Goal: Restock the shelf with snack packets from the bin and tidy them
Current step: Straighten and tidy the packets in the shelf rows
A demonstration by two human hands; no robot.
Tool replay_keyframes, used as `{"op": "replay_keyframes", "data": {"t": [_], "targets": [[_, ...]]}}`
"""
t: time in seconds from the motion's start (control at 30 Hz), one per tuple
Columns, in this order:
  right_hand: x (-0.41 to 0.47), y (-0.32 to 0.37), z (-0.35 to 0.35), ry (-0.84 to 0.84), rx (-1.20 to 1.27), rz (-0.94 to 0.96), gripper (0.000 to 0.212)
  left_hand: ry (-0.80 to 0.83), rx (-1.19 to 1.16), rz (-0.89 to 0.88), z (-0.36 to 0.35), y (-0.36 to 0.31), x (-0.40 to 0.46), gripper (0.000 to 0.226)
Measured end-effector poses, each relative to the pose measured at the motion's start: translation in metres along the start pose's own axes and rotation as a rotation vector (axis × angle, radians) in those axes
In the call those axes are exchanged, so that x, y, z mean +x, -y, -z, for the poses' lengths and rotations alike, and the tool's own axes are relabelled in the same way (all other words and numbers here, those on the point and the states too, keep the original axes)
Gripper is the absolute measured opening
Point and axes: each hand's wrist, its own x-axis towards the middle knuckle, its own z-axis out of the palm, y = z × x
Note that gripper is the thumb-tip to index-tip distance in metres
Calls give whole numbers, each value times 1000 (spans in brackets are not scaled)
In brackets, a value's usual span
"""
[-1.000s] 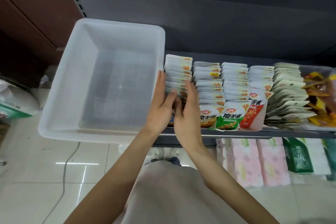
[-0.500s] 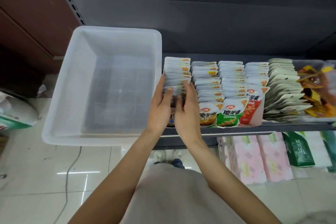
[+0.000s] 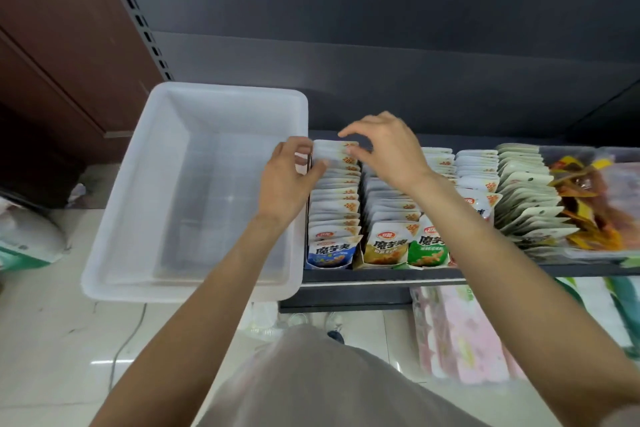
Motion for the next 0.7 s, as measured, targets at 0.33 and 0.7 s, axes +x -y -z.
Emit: {"op": "replay_keyframes", "data": {"t": [0.33, 0.7], "targets": [[1, -9, -8, 24, 114, -51, 9, 128, 469, -351, 19, 9, 21, 24], [4, -8, -5, 113, -110, 63, 26, 108, -111, -13, 7, -9, 8, 33]]}}
